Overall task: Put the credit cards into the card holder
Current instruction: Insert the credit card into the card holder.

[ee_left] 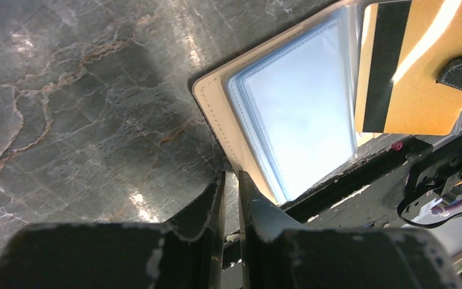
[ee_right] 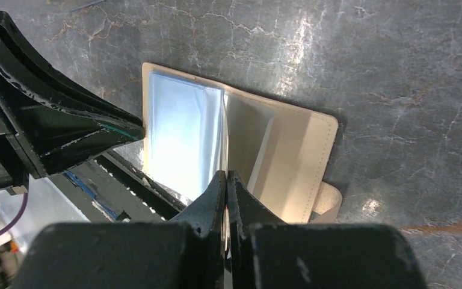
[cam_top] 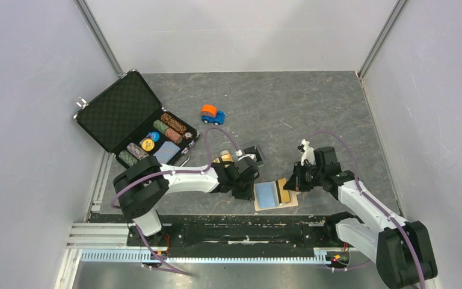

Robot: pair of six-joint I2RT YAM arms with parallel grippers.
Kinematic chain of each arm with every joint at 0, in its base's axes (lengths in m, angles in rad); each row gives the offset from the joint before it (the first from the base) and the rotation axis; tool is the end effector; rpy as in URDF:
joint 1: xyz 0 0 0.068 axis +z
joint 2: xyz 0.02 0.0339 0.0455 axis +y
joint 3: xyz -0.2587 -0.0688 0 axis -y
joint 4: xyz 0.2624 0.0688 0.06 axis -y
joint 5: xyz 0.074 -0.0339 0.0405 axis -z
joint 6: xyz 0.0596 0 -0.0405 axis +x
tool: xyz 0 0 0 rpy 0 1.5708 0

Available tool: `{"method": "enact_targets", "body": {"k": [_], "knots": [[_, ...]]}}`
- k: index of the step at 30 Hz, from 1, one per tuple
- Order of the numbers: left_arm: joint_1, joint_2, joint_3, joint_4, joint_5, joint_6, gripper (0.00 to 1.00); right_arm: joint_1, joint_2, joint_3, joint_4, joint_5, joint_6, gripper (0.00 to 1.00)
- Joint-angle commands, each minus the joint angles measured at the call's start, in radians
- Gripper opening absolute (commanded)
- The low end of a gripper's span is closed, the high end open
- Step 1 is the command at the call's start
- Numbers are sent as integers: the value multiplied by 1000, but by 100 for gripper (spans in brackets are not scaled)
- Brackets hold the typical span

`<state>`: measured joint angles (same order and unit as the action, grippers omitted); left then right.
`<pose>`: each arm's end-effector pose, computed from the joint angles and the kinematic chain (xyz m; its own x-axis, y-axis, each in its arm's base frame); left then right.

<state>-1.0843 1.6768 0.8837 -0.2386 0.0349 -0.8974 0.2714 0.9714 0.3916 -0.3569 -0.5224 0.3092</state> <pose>0.1584 -0.3040 0.1113 -0.9474 0.1202 -0.2967 0.2425 0.8745 -0.4200 0.1856 0.0825 0.1323 -0.8967 0.0242 -0.4420 -0.2564 0.7855 0.5632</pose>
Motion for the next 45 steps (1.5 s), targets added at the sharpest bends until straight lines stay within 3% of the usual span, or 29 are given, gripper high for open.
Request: {"method": "enact_targets", "body": {"k": [1,22,37,45], "knots": [[-17,43,29,-55,-31,55,19,-42,42,-17,9,-80,-33,0],[-46,107,113,-181,-106,87,19,-107,165,0,-7,-197,-44,0],[-55,138,142,-228,-122,89,19,-117,154,6,10,-266,-13,0],[-57,112,159,-281,-157,90,26,-116,116,-5,-15,-229,-36,0]]}}
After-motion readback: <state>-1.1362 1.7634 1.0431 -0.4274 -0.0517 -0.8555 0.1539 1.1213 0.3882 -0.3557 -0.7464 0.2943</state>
